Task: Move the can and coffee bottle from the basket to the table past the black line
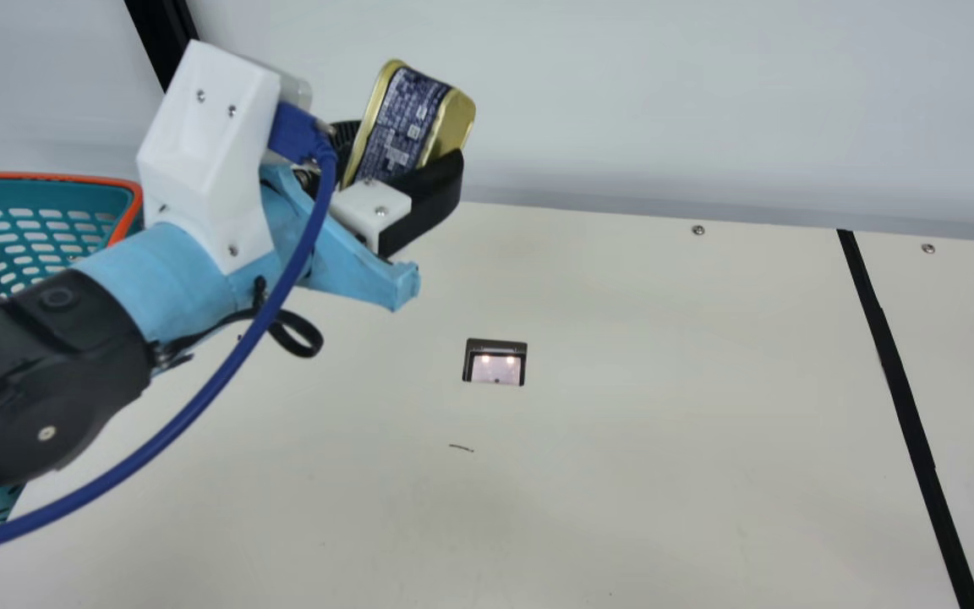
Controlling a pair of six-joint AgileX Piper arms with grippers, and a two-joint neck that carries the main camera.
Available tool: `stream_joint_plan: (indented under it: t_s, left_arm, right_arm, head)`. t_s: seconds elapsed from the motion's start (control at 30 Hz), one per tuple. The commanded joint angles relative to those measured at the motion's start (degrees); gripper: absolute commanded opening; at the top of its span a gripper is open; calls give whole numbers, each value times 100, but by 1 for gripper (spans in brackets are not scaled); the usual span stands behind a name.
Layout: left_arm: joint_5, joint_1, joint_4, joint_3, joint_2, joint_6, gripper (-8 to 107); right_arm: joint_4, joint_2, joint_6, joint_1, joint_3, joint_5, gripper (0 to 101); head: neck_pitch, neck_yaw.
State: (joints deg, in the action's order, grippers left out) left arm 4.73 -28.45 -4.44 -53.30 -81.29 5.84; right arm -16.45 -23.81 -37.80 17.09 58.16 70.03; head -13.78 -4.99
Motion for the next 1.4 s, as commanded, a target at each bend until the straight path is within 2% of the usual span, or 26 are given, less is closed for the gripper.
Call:
stream_joint_plan:
  t_s: [0.0,0.13,0.27,0.63,0.9,1.13,1.37]
  left_arm:
    - [-822,-70,-200,-47,83,30,10]
    - [-1423,-202,-207,-122,227,-245,10]
    - [-1944,-208,77,-175,305,-916,10]
    - [-3304,138,1659,-479,302,-3839,10]
    - [-4238,476,2387,-626,17,-5548,10]
    - [-4550,408,2895,-548,-307,-6463,10]
    - [-4376,14,3603,-236,-647,-7088,10]
  right_arm:
    - [0,0,0,0,0,0,101]
    - [0,0,0,0,0,0,101]
    - [0,0,0,0,0,0,101]
    - [0,0,0,0,0,0,101]
    - [0,0,0,0,0,0,101]
    - [0,0,0,0,0,0,101]
    - [0,0,0,0,0,0,101]
  head:
    - [-74,28]
    - [-74,28]
    - [-74,28]
    - [-74,28]
    - [-74,28]
    - [-74,28]
    - [-74,28]
